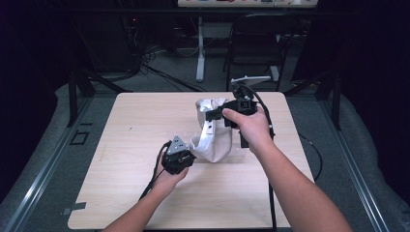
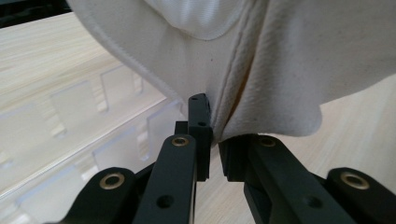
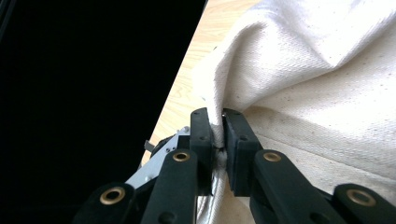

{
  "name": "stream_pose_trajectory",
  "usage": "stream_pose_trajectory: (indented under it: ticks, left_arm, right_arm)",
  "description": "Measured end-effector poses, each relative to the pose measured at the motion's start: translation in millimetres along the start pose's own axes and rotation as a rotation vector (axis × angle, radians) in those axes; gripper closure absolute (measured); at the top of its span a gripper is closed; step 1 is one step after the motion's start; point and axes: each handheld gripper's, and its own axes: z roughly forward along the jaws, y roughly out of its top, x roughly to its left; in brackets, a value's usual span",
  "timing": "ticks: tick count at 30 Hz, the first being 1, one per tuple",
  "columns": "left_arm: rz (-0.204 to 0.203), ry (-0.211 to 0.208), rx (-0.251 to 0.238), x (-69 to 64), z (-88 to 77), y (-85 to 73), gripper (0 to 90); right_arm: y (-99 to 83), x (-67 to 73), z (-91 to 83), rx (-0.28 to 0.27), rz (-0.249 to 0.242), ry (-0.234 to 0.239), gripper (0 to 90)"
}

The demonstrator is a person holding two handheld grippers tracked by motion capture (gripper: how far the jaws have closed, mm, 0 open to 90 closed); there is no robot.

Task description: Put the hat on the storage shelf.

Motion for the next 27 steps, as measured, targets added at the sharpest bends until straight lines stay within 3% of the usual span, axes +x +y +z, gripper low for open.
stream_pose_trajectory:
  ticks: [4,6,9,17,22,27]
  left_arm:
    - [0.013,-0.045,0.011,6.9,0.5,2.7,83.8]
    - [0.000,-0.080,0.023,14.5,0.8,4.2,83.4]
    - [-0.034,-0.085,0.031,19.6,1.0,3.9,82.8]
    - [-0.049,0.044,0.093,1.0,11.0,-4.9,84.0]
    - [-0.097,0.056,0.096,-0.5,14.3,-11.9,84.3]
    - [-0.080,0.076,0.088,-3.6,13.8,-11.8,83.3]
  right_arm:
    - [-0.5,-0.2,-11.2,-0.005,-0.006,-0.014,83.3]
    - [-1.3,-1.8,-14.0,-0.012,0.001,-0.022,83.3]
    - [-1.3,-4.8,-13.8,-0.016,0.015,-0.026,83.2]
    - [1.8,-15.8,5.3,-0.006,0.034,-0.039,83.1]
    - [0.2,-22.7,20.3,0.022,0.040,-0.058,83.0]
    - [-1.6,-23.5,23.5,0.021,0.033,-0.067,82.6]
